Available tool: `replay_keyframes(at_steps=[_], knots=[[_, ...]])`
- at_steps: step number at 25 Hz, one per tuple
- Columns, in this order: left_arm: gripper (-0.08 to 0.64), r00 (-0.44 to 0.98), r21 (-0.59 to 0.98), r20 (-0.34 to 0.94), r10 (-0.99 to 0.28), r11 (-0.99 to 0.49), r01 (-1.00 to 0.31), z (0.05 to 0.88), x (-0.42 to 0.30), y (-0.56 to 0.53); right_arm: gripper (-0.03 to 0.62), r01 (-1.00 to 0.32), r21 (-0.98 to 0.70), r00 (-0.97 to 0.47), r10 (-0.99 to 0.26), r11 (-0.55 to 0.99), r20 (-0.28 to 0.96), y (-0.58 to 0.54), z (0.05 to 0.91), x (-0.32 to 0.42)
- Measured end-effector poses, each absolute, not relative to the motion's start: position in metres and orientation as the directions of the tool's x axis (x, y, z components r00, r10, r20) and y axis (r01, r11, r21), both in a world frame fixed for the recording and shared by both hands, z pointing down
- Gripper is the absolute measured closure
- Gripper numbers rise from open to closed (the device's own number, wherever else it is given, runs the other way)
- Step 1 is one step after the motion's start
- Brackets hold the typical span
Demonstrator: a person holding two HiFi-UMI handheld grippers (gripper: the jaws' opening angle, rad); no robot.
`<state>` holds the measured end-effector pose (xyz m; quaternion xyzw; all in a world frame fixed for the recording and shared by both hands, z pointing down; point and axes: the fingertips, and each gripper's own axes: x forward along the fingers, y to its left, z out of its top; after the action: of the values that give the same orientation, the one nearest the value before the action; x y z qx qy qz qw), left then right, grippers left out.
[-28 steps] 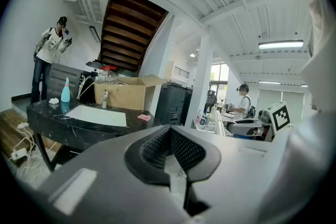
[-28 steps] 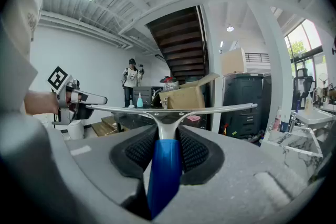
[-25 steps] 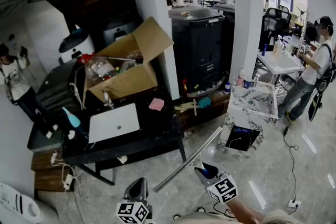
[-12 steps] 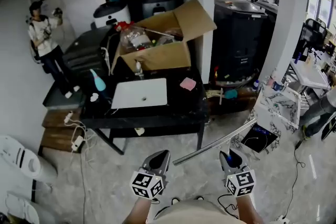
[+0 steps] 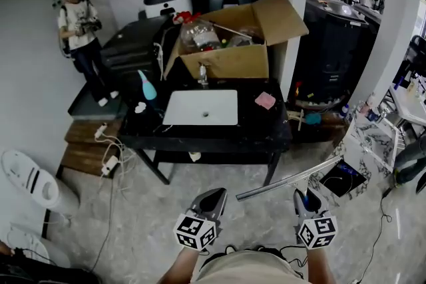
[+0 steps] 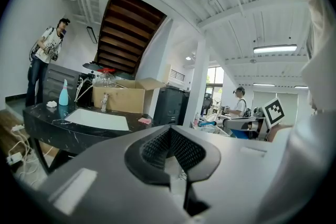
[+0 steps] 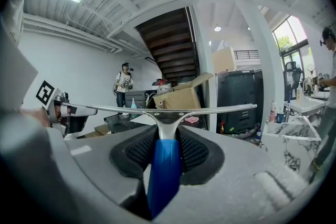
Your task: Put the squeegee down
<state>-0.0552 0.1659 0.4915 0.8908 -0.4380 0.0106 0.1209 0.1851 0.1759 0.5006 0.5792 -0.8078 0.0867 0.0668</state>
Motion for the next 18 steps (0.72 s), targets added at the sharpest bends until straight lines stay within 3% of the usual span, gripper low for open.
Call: replay_keyframes(at_steps=[18], knots=[[0.545, 0.573, 0.327, 0.197, -0.796, -0.497, -0.804, 0.553, -0.106, 0.133, 0.471, -0.949, -0.073, -0.313, -0.895, 0.306, 0.319, 0.139, 0.544, 0.147]])
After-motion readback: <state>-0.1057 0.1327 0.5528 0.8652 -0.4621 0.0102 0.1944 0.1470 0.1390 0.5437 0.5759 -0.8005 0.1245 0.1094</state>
